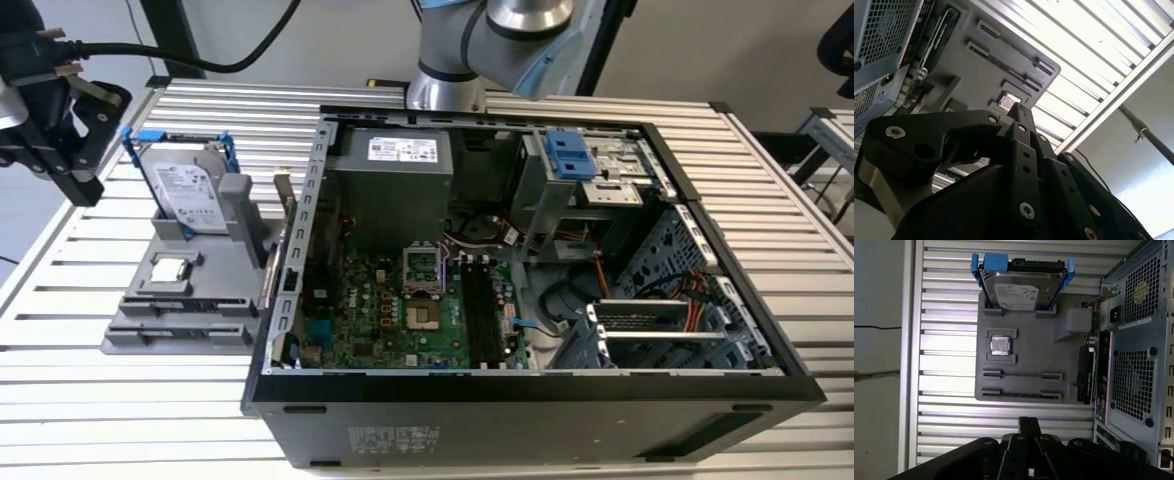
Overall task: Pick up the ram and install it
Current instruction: 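Reach for the ram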
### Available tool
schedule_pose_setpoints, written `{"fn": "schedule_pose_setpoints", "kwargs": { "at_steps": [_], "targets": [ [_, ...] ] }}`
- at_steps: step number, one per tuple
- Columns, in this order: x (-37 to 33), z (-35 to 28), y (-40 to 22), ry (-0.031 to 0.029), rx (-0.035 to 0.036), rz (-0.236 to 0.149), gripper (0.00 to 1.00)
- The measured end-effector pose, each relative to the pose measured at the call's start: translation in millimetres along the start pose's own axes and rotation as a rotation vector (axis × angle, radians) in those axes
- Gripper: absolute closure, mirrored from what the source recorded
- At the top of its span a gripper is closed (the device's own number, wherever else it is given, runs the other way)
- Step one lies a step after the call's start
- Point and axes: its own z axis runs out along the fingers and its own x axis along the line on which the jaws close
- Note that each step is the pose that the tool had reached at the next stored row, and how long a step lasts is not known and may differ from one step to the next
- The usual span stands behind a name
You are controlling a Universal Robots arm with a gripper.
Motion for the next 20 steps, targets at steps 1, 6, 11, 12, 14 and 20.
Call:
{"fn": "schedule_pose_setpoints", "kwargs": {
  "at_steps": [1,6,11,12,14,20],
  "targets": [
    [0.0,0.0,0.0,0.0,0.0,0.0,1.0],
    [0.0,-0.1,0.0,0.0001,0.0001,0.0,1.0],
    [0.1,-0.3,0.0,0.0006,0.0,-0.011,1.0],
    [0.1,-0.4,0.0,0.0009,-0.0001,-0.018,1.0],
    [0.2,-0.5,0.0,0.0017,-0.0003,-0.034,1.0],
    [0.3,-1.0,0.1,0.0044,-0.0007,-0.087,1.0]
  ]
}}
